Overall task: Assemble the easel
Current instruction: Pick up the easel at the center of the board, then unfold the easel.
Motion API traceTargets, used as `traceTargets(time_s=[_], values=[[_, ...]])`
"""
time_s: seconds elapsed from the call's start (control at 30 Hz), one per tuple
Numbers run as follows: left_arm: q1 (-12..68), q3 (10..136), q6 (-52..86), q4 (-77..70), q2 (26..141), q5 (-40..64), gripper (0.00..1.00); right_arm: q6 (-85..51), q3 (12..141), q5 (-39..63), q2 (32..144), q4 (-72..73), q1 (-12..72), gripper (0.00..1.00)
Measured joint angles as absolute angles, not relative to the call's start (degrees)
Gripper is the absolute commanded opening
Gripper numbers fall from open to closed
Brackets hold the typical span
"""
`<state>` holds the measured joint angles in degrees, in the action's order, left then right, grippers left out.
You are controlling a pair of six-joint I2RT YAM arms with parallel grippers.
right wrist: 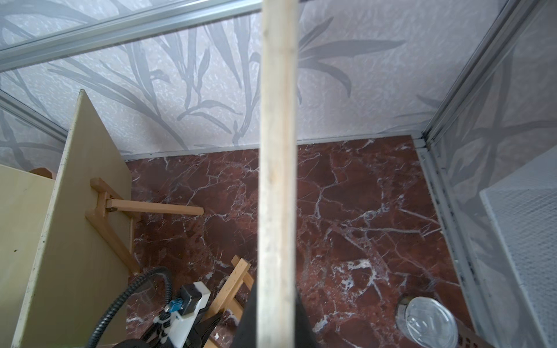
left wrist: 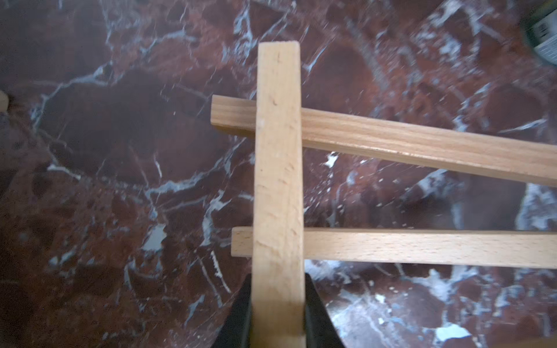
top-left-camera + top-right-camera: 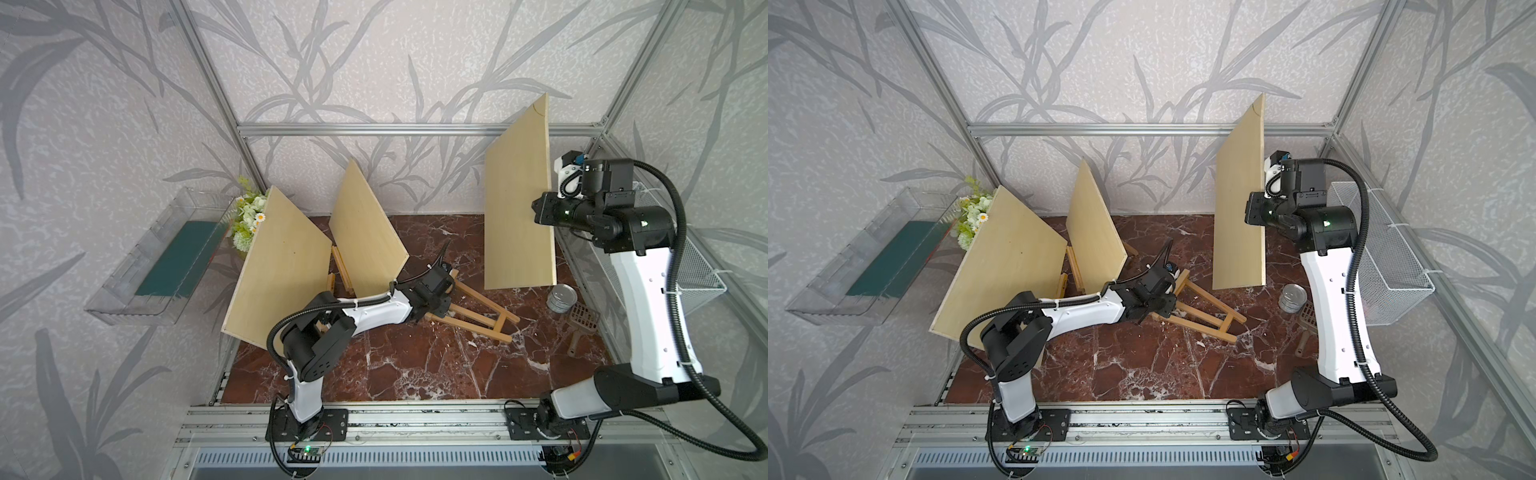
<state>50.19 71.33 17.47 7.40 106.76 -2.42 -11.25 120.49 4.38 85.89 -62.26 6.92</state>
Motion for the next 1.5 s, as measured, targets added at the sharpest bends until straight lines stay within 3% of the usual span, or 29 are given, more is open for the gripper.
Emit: traceTargets(time_s=[0.6, 1.3, 1.5], values=[[50.19, 78.94, 13.43, 0.43, 108.25, 21.89, 0.00, -1.87, 133.47, -1.23, 95.66, -66.26, 10.28, 0.00], [48.53, 70.59, 18.55, -13.91, 111.24, 19.42, 0.00, 2.83, 138.63, -4.21, 98.06, -63.26, 20.12, 0.00], [48.21, 69.32, 22.83, -15.55, 111.22, 11.29, 0.00, 1.15, 138.63, -4.58, 97.76, -62.85, 20.93, 0.00]])
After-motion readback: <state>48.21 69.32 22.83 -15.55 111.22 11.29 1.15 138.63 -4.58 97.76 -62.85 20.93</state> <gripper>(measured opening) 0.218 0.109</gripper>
